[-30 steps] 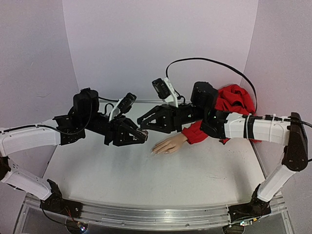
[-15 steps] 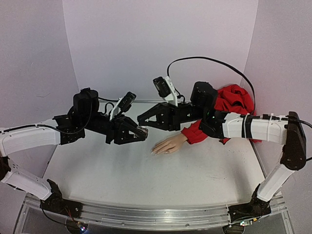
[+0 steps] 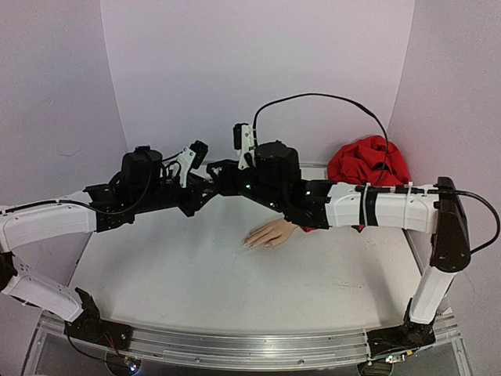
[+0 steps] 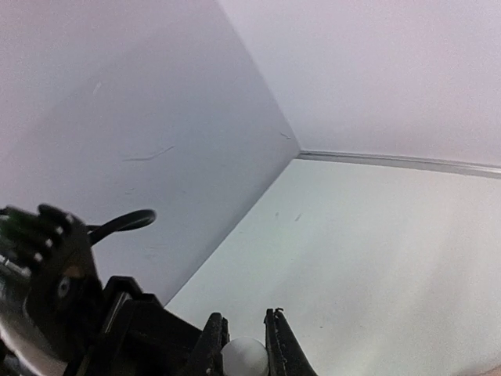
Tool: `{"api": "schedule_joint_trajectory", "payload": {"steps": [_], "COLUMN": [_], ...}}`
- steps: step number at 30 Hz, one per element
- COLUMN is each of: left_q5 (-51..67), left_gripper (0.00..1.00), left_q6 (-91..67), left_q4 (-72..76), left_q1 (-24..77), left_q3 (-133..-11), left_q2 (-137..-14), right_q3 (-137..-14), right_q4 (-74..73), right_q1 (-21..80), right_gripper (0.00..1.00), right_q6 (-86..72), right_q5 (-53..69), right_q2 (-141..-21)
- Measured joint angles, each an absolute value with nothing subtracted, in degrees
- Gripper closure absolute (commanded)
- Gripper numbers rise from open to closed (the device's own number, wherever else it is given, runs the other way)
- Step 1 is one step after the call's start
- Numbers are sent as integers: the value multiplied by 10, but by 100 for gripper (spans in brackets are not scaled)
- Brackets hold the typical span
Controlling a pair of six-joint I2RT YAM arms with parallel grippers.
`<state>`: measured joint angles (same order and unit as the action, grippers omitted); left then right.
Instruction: Paint the nails
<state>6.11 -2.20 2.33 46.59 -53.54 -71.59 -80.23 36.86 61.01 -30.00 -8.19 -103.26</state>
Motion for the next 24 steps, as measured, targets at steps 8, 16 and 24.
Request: {"api": "schedule_joint_trajectory", "payload": {"steps": [8, 16, 24], "left_q5": [37, 56, 145], "left_gripper": [100, 100, 100], "left_q6": [-17, -74, -114], "left_q4": [57, 77, 74], "left_q1": [474, 472, 459], "left_q3": [-509, -453, -455], "left_q2": [-727, -675, -662], "right_q3": [-835, -798, -723], "right_q4": [303, 246, 273], "right_q1": [630, 599, 502], "right_gripper": [71, 21, 2], "right_q6": [-322, -286, -255], "right_q5": [-165, -11, 226], "right_q2": [-1047, -1005, -925]}}
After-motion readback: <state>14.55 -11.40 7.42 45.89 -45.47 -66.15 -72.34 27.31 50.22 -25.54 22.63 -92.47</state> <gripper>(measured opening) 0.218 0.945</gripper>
